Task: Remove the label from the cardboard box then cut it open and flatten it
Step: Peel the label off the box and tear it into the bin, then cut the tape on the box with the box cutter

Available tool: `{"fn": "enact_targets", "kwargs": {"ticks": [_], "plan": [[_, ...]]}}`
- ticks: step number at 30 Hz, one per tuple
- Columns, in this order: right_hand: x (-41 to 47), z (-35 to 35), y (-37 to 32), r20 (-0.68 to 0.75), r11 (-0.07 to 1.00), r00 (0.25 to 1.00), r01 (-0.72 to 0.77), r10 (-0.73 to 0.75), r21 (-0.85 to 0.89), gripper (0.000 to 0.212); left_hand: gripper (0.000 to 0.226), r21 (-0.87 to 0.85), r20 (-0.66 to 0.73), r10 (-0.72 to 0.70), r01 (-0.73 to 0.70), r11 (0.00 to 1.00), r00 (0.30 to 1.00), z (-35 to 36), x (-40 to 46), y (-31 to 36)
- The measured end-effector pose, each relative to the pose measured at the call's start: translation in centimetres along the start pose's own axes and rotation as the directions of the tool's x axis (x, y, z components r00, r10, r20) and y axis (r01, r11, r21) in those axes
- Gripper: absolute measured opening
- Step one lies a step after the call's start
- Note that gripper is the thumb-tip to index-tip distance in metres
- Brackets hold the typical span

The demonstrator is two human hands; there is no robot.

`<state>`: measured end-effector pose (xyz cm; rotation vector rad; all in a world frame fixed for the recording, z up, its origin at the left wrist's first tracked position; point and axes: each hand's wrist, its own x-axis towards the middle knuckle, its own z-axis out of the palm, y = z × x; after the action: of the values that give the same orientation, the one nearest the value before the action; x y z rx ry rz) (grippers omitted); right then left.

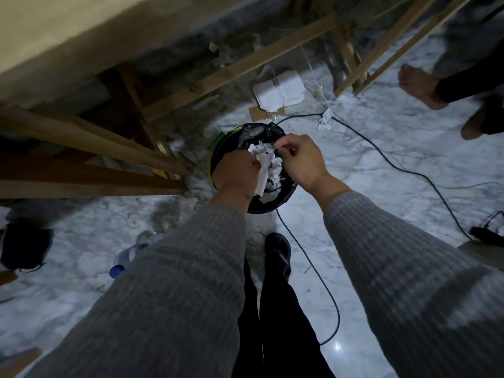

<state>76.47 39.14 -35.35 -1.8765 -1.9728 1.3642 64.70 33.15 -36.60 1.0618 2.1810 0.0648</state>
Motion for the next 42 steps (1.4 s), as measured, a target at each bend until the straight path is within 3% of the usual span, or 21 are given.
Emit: {"fn": "enact_targets", "kwargs": {"ticks": [3, 7, 15, 19, 23, 25, 28, 32, 42], "plan": [[0.0, 0.1, 0.1, 0.041, 0.971, 0.995, 0.094, -0.087, -0.222, 0.018, 0.027, 0.0, -0.001, 0.004, -0.004, 1.0, 1.0, 0.4, 0.4, 1.1], [0.1, 0.0, 0.4, 0.005, 0.926, 0.998, 0.056, -0.059, -0.374, 0.023, 0.03, -0.063, 0.024, 0.007, -0.006, 0.998, 1.0, 0.9, 1.3, 1.6], [-0.9, -1.3, -1.1, 0.149, 0.877, 0.989, 0.066, 0.007, -0.477, 0.027, 0.032, -0.031, 0.095, 0.06, -0.057, 0.998, 0.994, -1.9, -0.2, 2.4], [-3.3, -3.9, -5.9, 0.264, 0.895, 0.963, 0.066, 0.059, -0.442, 0.028, 0.031, -0.105, 0.133, 0.132, -0.119, 0.987, 0.982, -6.8, -3.2, 2.9], [-6.8, -6.7, -11.8, 0.272, 0.882, 0.962, 0.153, -0.029, -0.447, 0.026, 0.026, -0.213, 0.083, 0.174, -0.153, 0.965, 0.981, -12.7, -8.0, 2.7], [-9.0, -7.6, -15.1, 0.264, 0.864, 0.959, 0.216, -0.1, -0.456, 0.022, 0.027, -0.214, 0.082, 0.146, -0.126, 0.969, 0.986, -16.0, -11.1, 1.9], [-12.7, -8.5, -20.8, 0.263, 0.838, 0.937, 0.327, -0.229, -0.437, 0.026, 0.024, -0.315, -0.044, 0.068, -0.078, 0.946, 0.997, -20.9, -15.4, 0.0], [-17.5, -7.3, -26.8, 0.367, 0.769, 0.861, 0.489, -0.351, -0.412, 0.023, 0.025, -0.389, -0.17, -0.059, -0.012, 0.921, 0.984, -25.8, -20.9, -4.0], [-29.7, 3.7, -38.7, 0.563, 0.532, 0.646, 0.756, -0.515, -0.381, 0.026, 0.017, -0.551, -0.376, -0.387, 0.133, 0.824, 0.842, -32.7, -33.4, -19.4]]}}
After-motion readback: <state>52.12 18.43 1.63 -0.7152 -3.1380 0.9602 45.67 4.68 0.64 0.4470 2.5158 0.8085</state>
